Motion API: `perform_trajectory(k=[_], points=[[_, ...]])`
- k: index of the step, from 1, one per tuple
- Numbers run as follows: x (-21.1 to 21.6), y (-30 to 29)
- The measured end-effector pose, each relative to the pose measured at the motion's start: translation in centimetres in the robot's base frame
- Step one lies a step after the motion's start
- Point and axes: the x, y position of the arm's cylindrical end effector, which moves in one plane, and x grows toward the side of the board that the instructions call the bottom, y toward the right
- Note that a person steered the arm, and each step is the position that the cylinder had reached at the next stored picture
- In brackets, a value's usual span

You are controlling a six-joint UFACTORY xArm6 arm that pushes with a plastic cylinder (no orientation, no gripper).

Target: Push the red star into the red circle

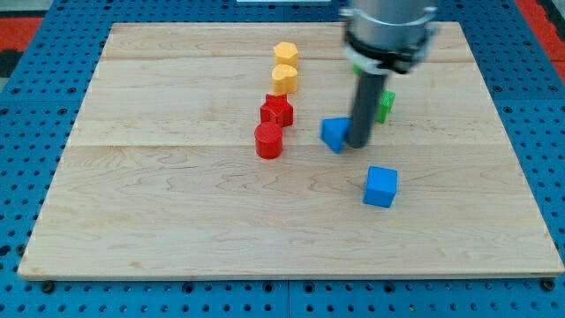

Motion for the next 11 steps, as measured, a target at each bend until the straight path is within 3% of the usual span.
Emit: perform_trajectory(k=[1,2,5,8,9,10,11], points=[[-2.0,-4.3],[-3.4,-2.2],[-9.6,-9.6],[-3.1,-6.2],[-3.6,-7.9],[-6.9,-8.4],[-7.8,-12.1]])
